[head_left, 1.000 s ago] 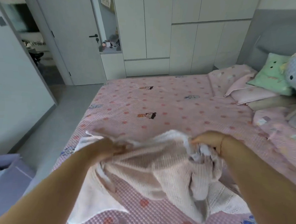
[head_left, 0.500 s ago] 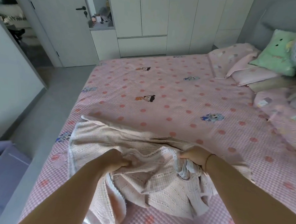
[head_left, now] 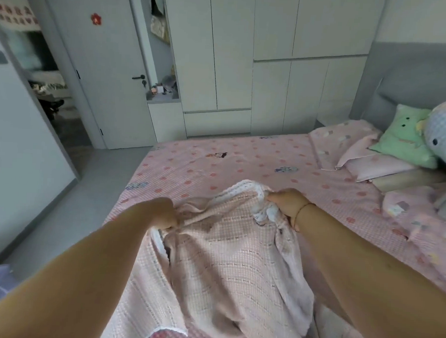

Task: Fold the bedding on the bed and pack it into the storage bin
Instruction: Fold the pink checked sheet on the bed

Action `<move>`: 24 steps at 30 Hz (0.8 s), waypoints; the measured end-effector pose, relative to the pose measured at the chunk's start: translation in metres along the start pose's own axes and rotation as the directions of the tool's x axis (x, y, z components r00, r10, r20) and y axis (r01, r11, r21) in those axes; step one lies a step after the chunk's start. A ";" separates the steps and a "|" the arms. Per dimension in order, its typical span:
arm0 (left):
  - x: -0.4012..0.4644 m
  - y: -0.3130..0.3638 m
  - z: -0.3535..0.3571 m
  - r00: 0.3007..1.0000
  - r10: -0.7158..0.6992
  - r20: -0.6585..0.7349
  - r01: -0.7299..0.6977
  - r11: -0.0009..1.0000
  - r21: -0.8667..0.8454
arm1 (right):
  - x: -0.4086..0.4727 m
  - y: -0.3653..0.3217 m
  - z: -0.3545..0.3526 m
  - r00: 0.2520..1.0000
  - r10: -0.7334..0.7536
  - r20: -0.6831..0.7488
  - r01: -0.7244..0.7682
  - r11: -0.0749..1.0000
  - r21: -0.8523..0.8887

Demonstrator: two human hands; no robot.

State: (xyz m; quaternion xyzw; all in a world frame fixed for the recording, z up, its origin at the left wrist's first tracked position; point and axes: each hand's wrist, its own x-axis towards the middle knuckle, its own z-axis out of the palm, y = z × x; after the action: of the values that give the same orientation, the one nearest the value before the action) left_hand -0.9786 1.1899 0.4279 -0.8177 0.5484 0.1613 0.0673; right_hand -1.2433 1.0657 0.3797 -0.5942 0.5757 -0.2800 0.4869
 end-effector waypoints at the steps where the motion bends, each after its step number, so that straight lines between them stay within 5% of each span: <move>1: 0.005 0.009 -0.023 0.996 -0.024 -0.084 0.015 0.995 -0.096 | 0.007 -0.024 -0.007 0.998 -0.060 -0.029 0.061 0.998 0.031; 5: 0.008 0.039 -0.118 0.905 -0.130 -0.404 -0.058 0.905 -0.421 | 0.018 -0.132 -0.044 0.952 -0.263 -0.154 0.284 0.949 0.138; 15: -0.047 0.060 -0.291 0.590 -0.314 -0.744 -0.351 0.731 -0.586 | -0.005 -0.298 -0.119 0.766 -0.521 -0.377 0.643 0.617 0.454; 19: -0.055 0.068 -0.291 0.647 -0.241 -0.723 -0.345 0.754 -0.559 | -0.005 -0.295 -0.118 0.786 -0.522 -0.332 0.616 0.706 0.348; 24: -0.034 0.065 -0.249 0.837 -0.105 -0.537 -0.183 0.871 -0.456 | 0.009 -0.248 -0.104 0.883 -0.438 -0.169 0.455 0.887 0.079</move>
State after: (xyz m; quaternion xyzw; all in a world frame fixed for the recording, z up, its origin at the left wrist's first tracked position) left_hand -1.0027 1.1230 0.6779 -0.8072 0.5025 0.0568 -0.3045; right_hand -1.2323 0.9967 0.6400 -0.6592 0.4401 -0.4606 0.3995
